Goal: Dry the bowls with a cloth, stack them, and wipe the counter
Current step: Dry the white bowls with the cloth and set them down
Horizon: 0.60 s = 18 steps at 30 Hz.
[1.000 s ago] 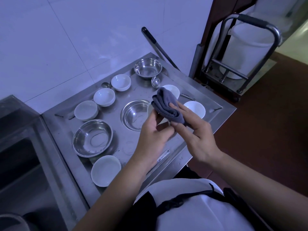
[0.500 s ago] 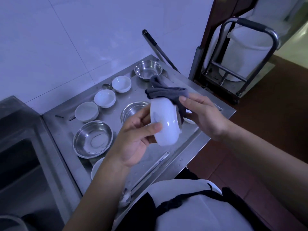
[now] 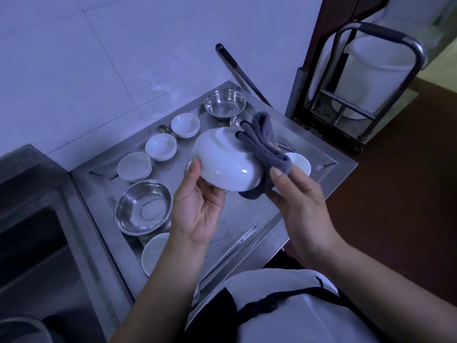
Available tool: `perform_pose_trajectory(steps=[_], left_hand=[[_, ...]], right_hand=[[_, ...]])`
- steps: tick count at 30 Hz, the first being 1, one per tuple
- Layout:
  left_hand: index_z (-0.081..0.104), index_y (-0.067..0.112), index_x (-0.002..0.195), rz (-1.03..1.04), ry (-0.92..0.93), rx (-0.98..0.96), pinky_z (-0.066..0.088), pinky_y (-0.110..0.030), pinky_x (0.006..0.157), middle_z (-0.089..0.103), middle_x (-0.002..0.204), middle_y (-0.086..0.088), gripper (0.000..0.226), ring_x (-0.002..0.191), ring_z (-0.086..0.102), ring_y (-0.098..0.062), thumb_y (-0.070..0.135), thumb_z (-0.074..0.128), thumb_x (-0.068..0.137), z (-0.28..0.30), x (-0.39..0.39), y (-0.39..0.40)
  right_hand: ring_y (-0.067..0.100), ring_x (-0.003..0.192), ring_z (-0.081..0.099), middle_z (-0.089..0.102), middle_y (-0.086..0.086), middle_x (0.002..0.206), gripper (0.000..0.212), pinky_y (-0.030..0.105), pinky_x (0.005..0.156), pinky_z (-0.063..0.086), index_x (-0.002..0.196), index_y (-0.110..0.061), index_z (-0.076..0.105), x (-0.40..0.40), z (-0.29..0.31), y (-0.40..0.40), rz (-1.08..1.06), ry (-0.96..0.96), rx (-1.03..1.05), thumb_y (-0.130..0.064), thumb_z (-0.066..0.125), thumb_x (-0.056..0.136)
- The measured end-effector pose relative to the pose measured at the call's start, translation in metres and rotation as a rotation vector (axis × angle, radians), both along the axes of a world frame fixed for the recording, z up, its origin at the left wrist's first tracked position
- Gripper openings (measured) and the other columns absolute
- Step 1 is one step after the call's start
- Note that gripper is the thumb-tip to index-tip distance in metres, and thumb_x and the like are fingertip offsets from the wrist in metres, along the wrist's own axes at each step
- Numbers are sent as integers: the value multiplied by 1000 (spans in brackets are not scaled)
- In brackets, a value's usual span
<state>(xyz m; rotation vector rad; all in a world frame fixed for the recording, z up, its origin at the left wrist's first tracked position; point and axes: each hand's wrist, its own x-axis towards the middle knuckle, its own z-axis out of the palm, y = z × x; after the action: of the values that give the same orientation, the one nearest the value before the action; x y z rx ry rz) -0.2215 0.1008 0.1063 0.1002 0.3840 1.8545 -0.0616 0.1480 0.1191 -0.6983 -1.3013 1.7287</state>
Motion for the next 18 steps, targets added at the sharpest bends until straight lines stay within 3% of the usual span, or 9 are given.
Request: perform_pose_trajectory(steps=[3,5,7,9,12,14,16,18], left_hand=[[64,4,120,62,189,-133,61,-30,82,73,117,-12,34,105,72,-19,14,64,87,4,9,9],[60,6,125,77,371,-163,57,-32,92,69,123,-13,32,113,67,-22,14,60,94,5,17,10],[55,8,132,94,466,-185,50,-38,99,62,132,-17,37,120,60,-27,13,61,96,3,27,10],[53,11,135,122,476,-219,48,-40,101,59,138,-20,39,121,58,-29,13,61,97,3,33,10],[54,10,130,143,346,-308,52,-43,101,60,129,-21,41,112,61,-28,17,62,91,3,33,12],[57,4,127,154,214,-406,60,-40,91,65,123,-20,35,104,67,-26,17,62,94,7,26,14],[63,1,108,158,118,-505,62,-30,65,76,94,-12,17,80,75,-18,15,58,101,10,21,15],[65,2,89,145,55,-555,59,-26,52,75,73,-7,21,63,75,-15,15,56,103,12,19,15]], right_hand=[[16,147,36,53,2,149,43,37,119,34,138,-11,59,-2,-5,-12,-30,-94,80,-22,53,96],[10,144,39,54,-2,147,44,38,121,31,139,-12,58,-2,-6,-16,-28,-143,114,-25,52,97],[6,146,35,51,-6,150,44,30,120,32,142,-17,56,-5,-5,-20,-16,-149,134,-24,52,99],[-1,147,30,48,-16,151,43,19,117,30,142,-22,55,-8,-7,-23,-16,-157,158,-20,54,100],[-5,147,24,46,-26,149,43,22,121,23,138,-33,56,-11,-20,-25,-13,-268,250,-26,56,95],[3,151,20,38,-15,157,46,28,124,21,141,-33,53,-8,-34,-20,-5,-414,424,-29,58,96],[17,154,17,31,-7,161,46,32,124,21,146,-25,49,-2,-51,-11,5,-531,696,-27,56,101],[25,155,17,30,0,162,46,36,124,22,147,-18,47,1,-61,-4,7,-553,837,-26,53,102]])
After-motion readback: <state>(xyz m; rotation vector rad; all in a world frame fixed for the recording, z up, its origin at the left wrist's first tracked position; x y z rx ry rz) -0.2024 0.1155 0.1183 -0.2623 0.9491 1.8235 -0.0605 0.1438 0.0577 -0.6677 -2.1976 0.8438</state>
